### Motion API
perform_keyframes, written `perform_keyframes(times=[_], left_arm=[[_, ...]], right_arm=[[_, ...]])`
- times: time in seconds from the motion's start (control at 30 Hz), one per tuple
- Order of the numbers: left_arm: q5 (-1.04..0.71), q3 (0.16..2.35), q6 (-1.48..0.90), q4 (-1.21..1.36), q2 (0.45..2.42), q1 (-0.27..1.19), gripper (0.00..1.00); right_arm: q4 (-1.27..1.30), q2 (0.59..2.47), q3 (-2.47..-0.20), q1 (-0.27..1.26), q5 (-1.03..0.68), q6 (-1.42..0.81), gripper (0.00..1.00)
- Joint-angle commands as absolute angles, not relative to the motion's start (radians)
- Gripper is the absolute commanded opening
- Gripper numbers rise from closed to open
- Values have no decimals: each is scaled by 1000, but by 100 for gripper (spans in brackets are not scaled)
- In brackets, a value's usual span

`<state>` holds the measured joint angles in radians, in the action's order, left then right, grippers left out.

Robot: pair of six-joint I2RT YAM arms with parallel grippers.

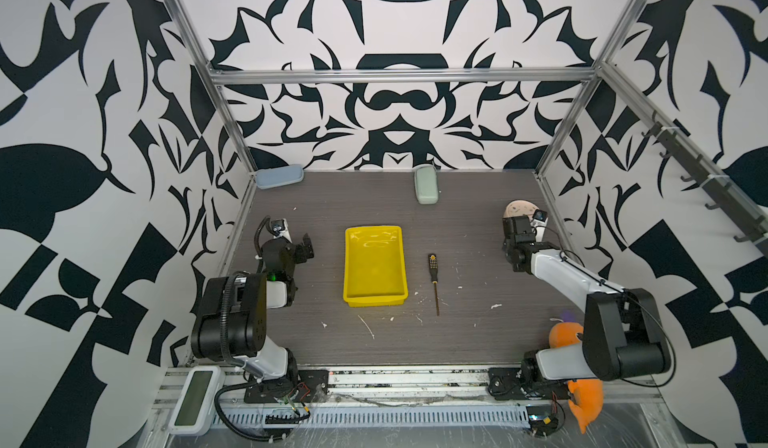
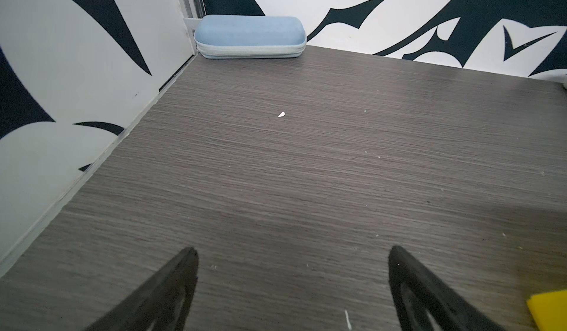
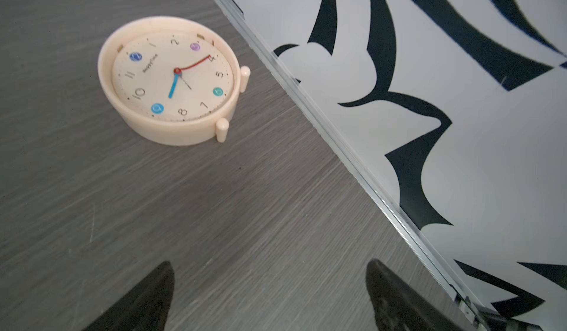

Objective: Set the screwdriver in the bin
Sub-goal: 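Move the right gripper over the black-and-yellow screwdriver handle beside the tray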

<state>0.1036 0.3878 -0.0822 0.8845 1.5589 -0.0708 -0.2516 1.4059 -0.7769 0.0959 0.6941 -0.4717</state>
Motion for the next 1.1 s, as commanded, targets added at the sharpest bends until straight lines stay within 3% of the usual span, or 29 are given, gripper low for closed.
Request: perform_keyframes(times=[0.0,0.37,0.7,1.07], left_arm=[[91,386,-93,884,1552,-69,99],[91,385,-94,884,1551,-70,99],[91,385,-93,884,1552,-70,99],[91,385,-94,884,1551,-70,99]], right_arm=[[-334,1332,-753,97,629,-506,100],[-120,1104,-568,129,74,-461,96],[-110,1190,-570,472,122,-506,95],[-174,1318,-678,567,164,-541,93]])
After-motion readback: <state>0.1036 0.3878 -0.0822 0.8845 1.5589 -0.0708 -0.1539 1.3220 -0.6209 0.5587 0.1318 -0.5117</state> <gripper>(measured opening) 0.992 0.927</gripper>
